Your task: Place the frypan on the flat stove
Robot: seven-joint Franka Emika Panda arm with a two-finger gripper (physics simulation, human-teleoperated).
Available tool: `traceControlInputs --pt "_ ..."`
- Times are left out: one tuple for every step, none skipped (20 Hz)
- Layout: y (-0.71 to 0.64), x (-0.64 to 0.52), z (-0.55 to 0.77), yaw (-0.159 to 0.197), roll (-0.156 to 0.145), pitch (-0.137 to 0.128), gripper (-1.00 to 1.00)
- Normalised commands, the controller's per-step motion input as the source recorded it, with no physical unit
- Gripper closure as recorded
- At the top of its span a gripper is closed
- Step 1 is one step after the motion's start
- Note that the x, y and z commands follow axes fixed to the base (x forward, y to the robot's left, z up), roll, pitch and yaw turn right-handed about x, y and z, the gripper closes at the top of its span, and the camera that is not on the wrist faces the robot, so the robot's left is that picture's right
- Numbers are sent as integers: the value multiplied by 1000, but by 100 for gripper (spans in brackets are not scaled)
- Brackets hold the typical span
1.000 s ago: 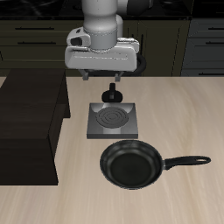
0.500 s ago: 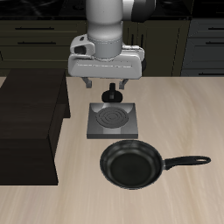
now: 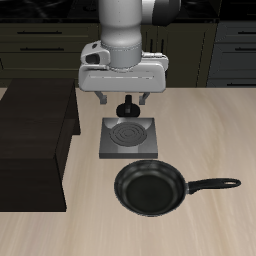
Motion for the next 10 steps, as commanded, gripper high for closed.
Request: traceControlInputs --pt "-129 204 63 -42 -85 2 -100" --pt "-74 247 162 47 -35 -63 -100" --pt "-86 249 51 -2 -12 5 -100" --pt "-180 268 113 -60 -65 1 -100" --pt "-167 192 133 12 -57 -49 -100" --pt "-112 365 198 45 -23 -40 -100" --pt "-162 196 68 -114 -98 -7 -100" --pt "42 38 -16 0 0 0 -100" --pt "43 179 55 36 13 -27 -100" --pt "1 137 5 8 5 -6 -100"
